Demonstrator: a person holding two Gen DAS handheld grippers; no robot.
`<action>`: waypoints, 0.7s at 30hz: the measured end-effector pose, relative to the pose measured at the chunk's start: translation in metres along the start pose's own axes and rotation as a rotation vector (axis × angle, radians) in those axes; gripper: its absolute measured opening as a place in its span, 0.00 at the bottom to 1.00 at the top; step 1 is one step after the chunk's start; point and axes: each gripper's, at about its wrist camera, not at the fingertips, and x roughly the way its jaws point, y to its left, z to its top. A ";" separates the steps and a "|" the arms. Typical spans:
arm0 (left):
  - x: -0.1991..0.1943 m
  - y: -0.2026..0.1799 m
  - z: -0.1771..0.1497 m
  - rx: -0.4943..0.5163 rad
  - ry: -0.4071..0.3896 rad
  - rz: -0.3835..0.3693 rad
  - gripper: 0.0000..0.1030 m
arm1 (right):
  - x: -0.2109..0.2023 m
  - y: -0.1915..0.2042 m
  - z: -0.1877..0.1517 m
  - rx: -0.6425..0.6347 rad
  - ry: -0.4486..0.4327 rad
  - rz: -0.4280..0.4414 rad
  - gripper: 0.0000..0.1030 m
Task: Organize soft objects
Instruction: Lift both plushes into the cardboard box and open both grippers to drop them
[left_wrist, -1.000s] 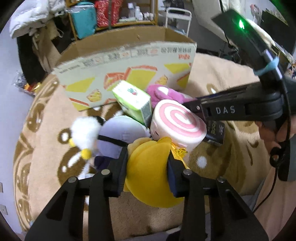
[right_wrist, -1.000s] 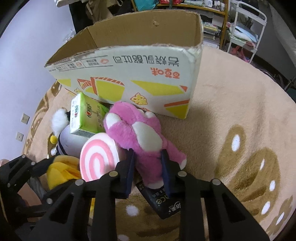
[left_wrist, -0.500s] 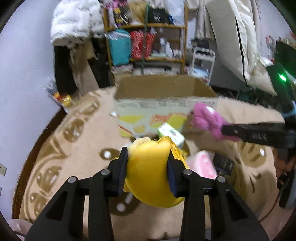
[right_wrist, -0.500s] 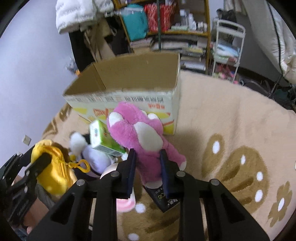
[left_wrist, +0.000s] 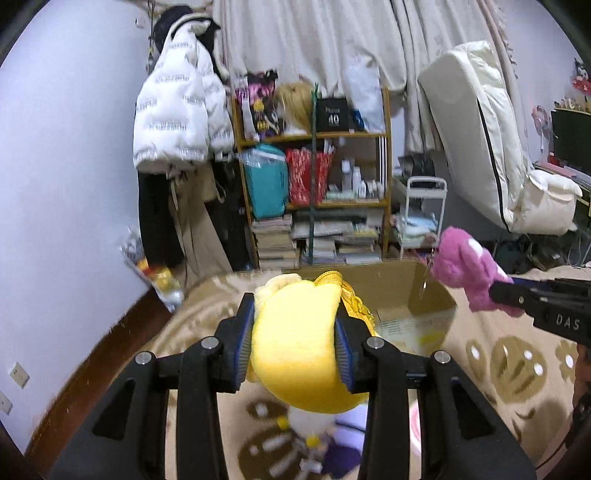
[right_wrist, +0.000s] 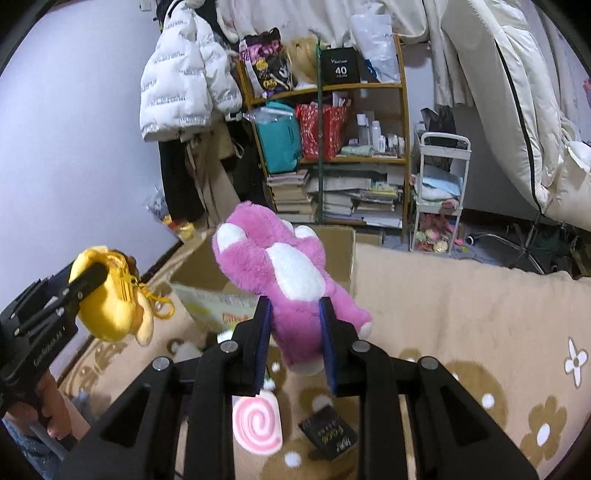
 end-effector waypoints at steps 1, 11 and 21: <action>0.002 0.001 0.006 0.005 -0.013 0.000 0.36 | 0.002 0.001 0.003 -0.002 -0.007 -0.001 0.25; 0.054 0.005 0.036 0.009 -0.042 0.002 0.36 | 0.030 0.005 0.036 -0.028 -0.055 -0.005 0.25; 0.113 -0.014 0.014 0.057 0.037 -0.059 0.37 | 0.079 -0.002 0.027 -0.024 0.026 0.022 0.26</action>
